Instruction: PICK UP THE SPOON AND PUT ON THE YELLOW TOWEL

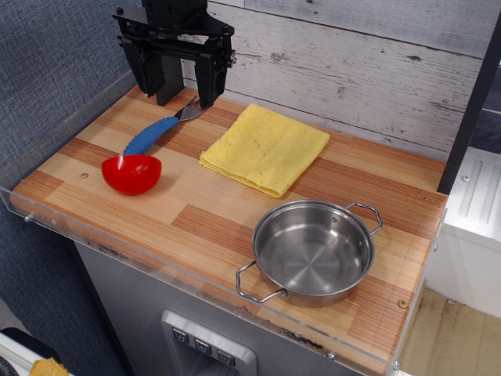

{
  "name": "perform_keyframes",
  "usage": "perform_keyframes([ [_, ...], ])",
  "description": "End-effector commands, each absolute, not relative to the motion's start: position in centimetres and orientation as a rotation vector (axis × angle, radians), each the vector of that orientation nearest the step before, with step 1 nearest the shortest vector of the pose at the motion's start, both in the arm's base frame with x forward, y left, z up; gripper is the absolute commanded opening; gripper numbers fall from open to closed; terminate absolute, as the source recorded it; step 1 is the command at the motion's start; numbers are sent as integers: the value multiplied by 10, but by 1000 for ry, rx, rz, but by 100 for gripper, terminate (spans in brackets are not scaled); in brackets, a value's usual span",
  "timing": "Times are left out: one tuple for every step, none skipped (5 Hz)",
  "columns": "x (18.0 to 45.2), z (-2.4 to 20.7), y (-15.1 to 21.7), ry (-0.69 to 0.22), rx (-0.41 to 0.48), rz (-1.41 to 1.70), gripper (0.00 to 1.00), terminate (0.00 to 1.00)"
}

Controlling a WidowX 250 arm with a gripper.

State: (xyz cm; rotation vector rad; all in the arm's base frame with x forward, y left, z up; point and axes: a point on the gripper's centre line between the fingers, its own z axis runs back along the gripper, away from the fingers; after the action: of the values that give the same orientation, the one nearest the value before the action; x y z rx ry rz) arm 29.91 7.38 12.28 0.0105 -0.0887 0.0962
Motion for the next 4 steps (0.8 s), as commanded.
perform_keyframes([
  [299, 123, 74, -89, 11, 96, 100, 0],
  [323, 107, 118, -81, 10, 169, 100, 0],
  [358, 97, 155, -103, 52, 73, 100, 0],
  [371, 86, 183, -100, 52, 99, 100, 0],
])
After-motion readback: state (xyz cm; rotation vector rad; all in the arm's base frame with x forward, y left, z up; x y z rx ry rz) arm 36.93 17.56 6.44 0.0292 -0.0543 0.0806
